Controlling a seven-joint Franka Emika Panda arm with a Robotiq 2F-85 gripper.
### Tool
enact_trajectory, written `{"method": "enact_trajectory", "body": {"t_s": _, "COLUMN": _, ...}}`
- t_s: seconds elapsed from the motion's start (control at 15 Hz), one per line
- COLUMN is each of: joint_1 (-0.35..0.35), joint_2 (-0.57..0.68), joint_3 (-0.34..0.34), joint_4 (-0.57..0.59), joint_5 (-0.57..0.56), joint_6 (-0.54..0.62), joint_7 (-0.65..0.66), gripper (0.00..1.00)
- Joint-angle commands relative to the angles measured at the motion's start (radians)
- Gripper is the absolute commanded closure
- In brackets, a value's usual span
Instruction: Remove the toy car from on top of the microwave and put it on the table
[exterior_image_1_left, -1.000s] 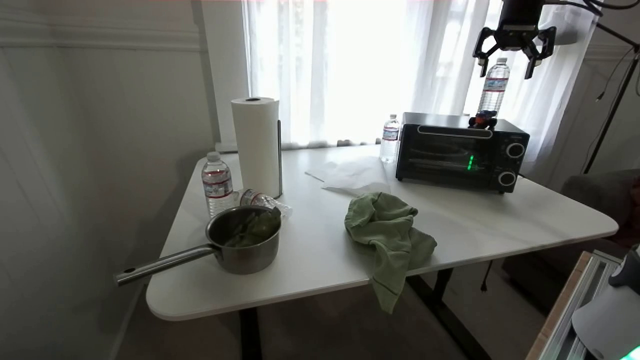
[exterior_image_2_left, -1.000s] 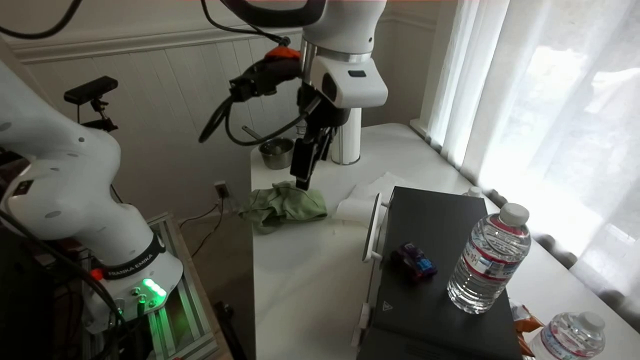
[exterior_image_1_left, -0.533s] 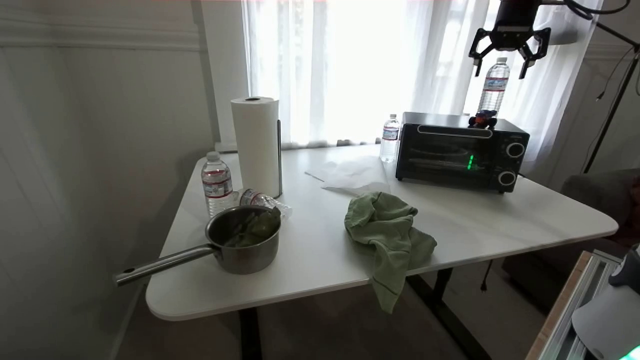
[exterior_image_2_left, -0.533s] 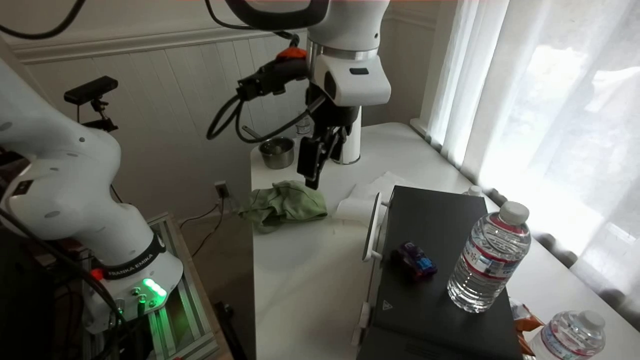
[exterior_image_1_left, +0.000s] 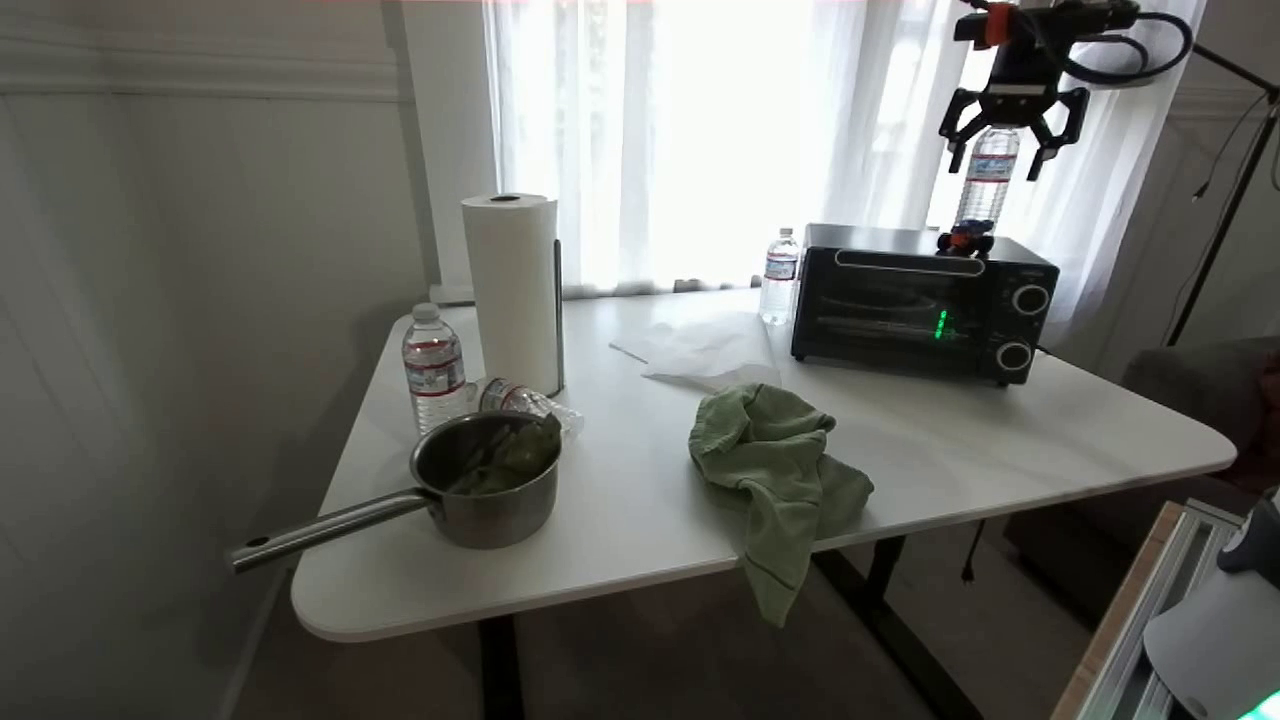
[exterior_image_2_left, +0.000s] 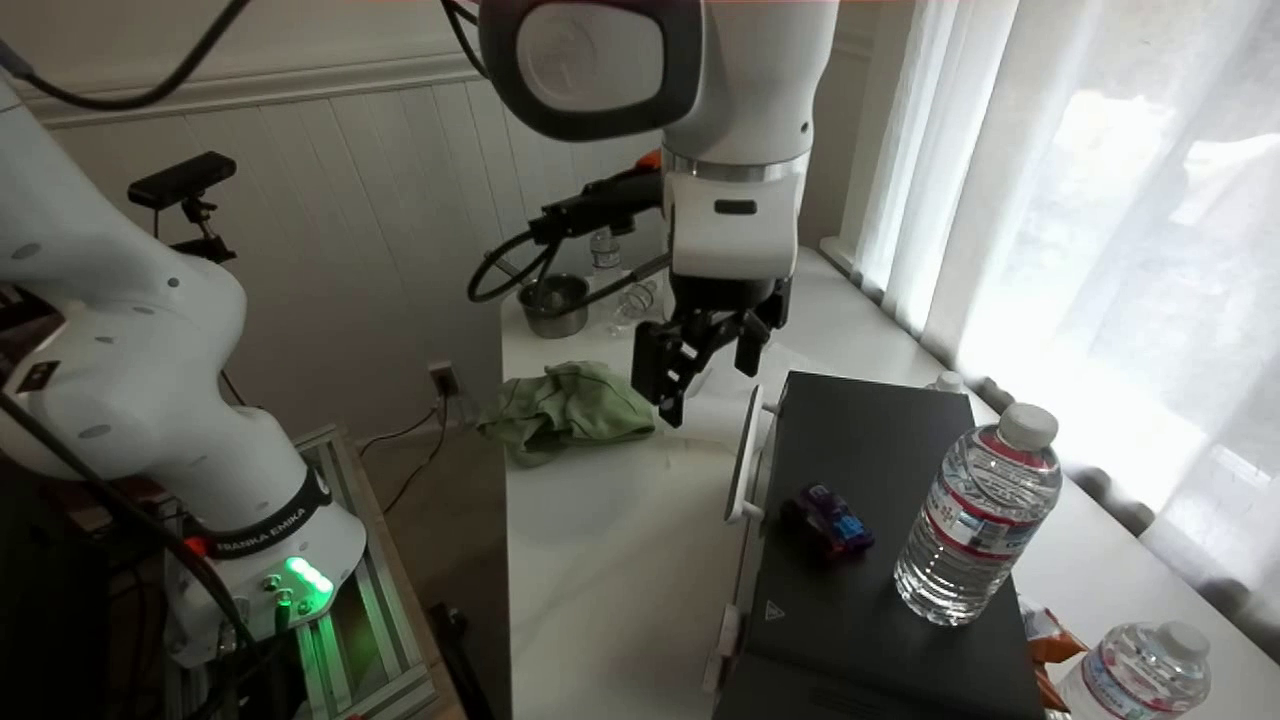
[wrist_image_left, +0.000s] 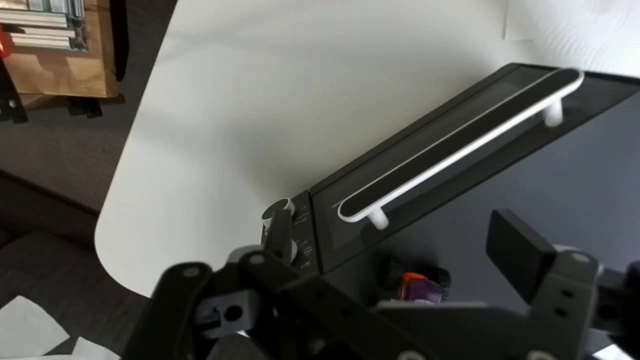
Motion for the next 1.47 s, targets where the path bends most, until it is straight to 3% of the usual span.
{"method": "enact_trajectory", "body": {"t_s": 0.0, "joint_1": -0.010, "joint_2": 0.058, "joint_3": -0.013, "joint_4": 0.026, "joint_5": -0.003, "joint_6": 0.064, "joint_7": 0.115, "gripper": 0.00}}
{"method": "enact_trajectory", "body": {"t_s": 0.33, "joint_1": -0.005, "joint_2": 0.129, "joint_3": -0.035, "joint_4": 0.055, "joint_5": 0.003, "joint_6": 0.131, "joint_7": 0.188, "gripper": 0.00}}
{"method": "enact_trajectory", "body": {"t_s": 1.0, "joint_1": 0.004, "joint_2": 0.258, "joint_3": -0.062, "joint_4": 0.135, "joint_5": 0.017, "joint_6": 0.218, "joint_7": 0.187, "gripper": 0.00}}
{"method": "enact_trajectory", "body": {"t_s": 1.07, "joint_1": 0.006, "joint_2": 0.266, "joint_3": -0.063, "joint_4": 0.138, "joint_5": 0.014, "joint_6": 0.224, "joint_7": 0.190, "gripper": 0.12}}
{"method": "enact_trajectory", "body": {"t_s": 1.2, "joint_1": 0.008, "joint_2": 0.279, "joint_3": -0.064, "joint_4": 0.147, "joint_5": 0.014, "joint_6": 0.230, "joint_7": 0.191, "gripper": 0.26}}
{"method": "enact_trajectory", "body": {"t_s": 1.4, "joint_1": 0.010, "joint_2": 0.299, "joint_3": -0.068, "joint_4": 0.158, "joint_5": 0.007, "joint_6": 0.239, "joint_7": 0.203, "gripper": 0.40}}
